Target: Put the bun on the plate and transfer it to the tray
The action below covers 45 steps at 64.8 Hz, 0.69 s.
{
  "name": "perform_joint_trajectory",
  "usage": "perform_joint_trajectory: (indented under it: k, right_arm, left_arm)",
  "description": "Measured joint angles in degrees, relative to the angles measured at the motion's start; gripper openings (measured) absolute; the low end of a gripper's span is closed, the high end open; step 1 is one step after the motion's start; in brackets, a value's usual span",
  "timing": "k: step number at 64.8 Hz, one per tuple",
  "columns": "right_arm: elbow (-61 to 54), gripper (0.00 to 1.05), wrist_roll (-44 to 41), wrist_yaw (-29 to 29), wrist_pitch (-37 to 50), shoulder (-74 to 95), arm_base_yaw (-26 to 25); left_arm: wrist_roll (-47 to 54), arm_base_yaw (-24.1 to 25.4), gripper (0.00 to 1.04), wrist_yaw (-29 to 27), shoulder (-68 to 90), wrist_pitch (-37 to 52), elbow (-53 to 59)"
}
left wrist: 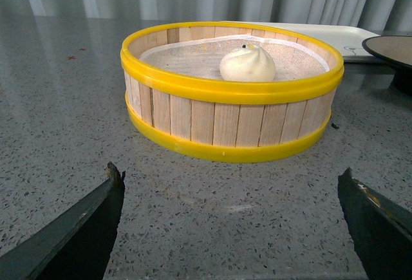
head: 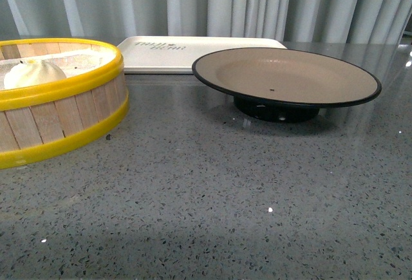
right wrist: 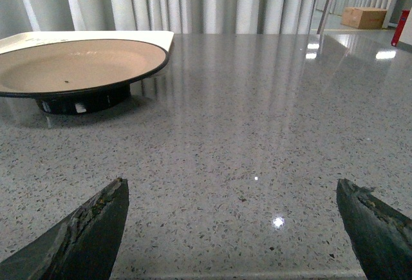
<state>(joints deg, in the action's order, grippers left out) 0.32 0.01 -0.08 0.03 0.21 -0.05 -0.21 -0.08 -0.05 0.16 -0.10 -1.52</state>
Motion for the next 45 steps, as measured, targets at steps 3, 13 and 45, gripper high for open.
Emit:
perform_joint_trajectory:
  k: [3, 13, 45]
  right_arm:
    - [0.00, 0.96, 0.02, 0.00, 0.00, 0.00, 0.00]
    - [0.00, 0.96, 0.02, 0.00, 0.00, 0.00, 0.00]
    - [0.00, 0.96, 0.00, 0.00, 0.00, 0.00, 0.00]
  left_arm:
    - [0.00, 0.00, 0.98, 0.00, 0.00, 0.00, 0.00]
    - [0.00, 0.00, 0.98, 0.00, 0.00, 0.00, 0.00]
    - [0.00, 0.00, 0.98, 0.00, 0.00, 0.00, 0.00]
